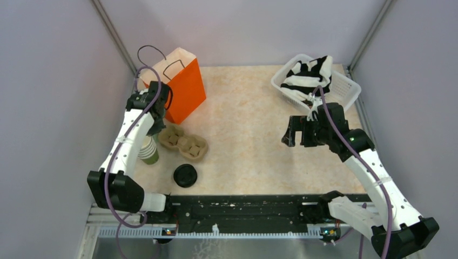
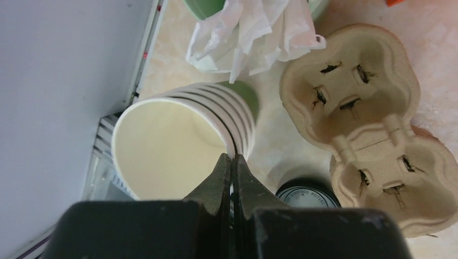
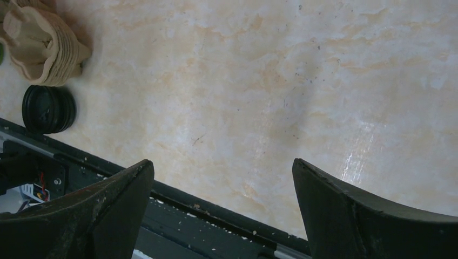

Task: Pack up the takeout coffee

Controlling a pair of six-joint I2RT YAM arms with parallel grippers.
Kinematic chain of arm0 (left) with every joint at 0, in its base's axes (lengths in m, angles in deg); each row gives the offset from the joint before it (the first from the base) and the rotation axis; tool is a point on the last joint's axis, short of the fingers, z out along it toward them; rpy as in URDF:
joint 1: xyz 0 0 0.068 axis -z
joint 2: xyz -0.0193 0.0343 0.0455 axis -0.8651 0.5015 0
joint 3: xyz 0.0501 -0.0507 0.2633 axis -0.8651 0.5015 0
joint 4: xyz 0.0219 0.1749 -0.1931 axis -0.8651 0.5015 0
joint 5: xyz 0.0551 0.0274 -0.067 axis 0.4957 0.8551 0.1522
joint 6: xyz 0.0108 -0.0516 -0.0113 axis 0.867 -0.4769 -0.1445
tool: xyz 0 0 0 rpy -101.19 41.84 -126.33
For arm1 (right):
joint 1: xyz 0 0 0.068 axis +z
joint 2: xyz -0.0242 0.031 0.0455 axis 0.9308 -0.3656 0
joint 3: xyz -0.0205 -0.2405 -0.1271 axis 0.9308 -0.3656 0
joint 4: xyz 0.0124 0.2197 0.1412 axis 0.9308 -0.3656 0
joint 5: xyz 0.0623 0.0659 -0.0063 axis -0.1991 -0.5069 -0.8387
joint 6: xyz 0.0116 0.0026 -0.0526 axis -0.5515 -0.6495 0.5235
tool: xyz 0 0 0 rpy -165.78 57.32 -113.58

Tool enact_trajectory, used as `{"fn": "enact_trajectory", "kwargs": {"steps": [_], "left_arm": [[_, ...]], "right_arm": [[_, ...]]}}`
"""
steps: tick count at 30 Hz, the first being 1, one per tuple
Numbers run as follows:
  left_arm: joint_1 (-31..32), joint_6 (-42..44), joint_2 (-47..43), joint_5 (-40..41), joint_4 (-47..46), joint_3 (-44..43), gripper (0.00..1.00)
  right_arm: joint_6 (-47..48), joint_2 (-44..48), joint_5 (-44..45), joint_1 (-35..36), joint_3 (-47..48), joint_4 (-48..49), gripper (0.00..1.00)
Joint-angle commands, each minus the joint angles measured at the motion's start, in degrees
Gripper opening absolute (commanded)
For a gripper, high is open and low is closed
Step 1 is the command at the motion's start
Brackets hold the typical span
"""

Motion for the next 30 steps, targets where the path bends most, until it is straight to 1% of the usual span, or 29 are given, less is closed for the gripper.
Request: {"fn": "enact_trajectory", "kwargs": {"steps": [1, 4, 5, 7, 8, 9, 11, 12, 13, 14, 17, 19, 22, 30], "left_arm": [[-1.98, 2.85, -5.98, -4.81, -7.53, 2.43, 0.0], [-0.03, -0.79, -2.36, 1.3, -1.73, 0.2, 0.0], [-0.52, -1.64, -0.97, 0.91, 0.15, -0.3, 0.0], [-1.41, 1.2, -2.31, -4.37, -3.65, 0.79, 0.0], [-1.44, 2.49, -4.35, -5.04, -5.52, 1.3, 0.0], [-0.99, 2.32, -4.96, -2.98, -5.97, 0.91, 0.0], [1.33, 0.48, -2.64, 3.23, -1.96, -1.2, 0.0], [1.75, -0.96, -1.06, 4.69, 1.27, -2.05, 0.0], [1.62, -2.48, 0.27, 4.83, 2.96, -2.37, 0.0], [1.56, -2.22, 0.59, 4.24, 2.93, -2.05, 0.0], [1.72, 0.06, -2.27, 1.29, -0.14, -0.8, 0.0], [4.12, -1.4, -2.83, 5.68, 1.58, -1.34, 0.0], [4.53, -2.64, -2.01, 7.29, 2.69, -0.95, 0.0], [4.54, -2.73, -1.35, 5.97, 6.83, -8.03, 0.0]], "right_arm": [[0.68, 0.4, -0.43, -0.21, 0.59, 1.7, 0.99], [0.63, 0.6, -0.61, -0.28, 0.57, 1.61, 0.99], [0.65, 0.63, -0.85, -0.25, 0.46, 1.82, 0.99], [0.83, 0.57, -0.94, -0.21, 0.33, 1.77, 0.99], [1.03, 0.47, -0.82, -0.23, 0.39, 1.68, 0.99], [1.07, 0.47, -0.62, -0.23, 0.46, 1.45, 0.99], [1.01, 0.6, -0.61, -0.24, 0.59, 1.26, 0.99], [0.87, 0.79, -0.85, -0.24, 0.39, 1.53, 0.99], [0.7, 0.94, -1.18, -0.23, 0.16, 1.77, 0.99], [0.66, 1.0, -1.5, -0.23, -0.17, 1.99, 0.99], [0.81, 0.66, -1.41, -0.23, -0.09, 1.75, 0.99], [0.82, 0.69, -1.12, -0.23, 0.21, 1.53, 0.99], [0.69, 1.1, -1.42, -0.23, -0.13, 1.91, 0.99], [0.73, 0.67, -1.77, -0.23, 0.29, 1.6, 0.99]]}}
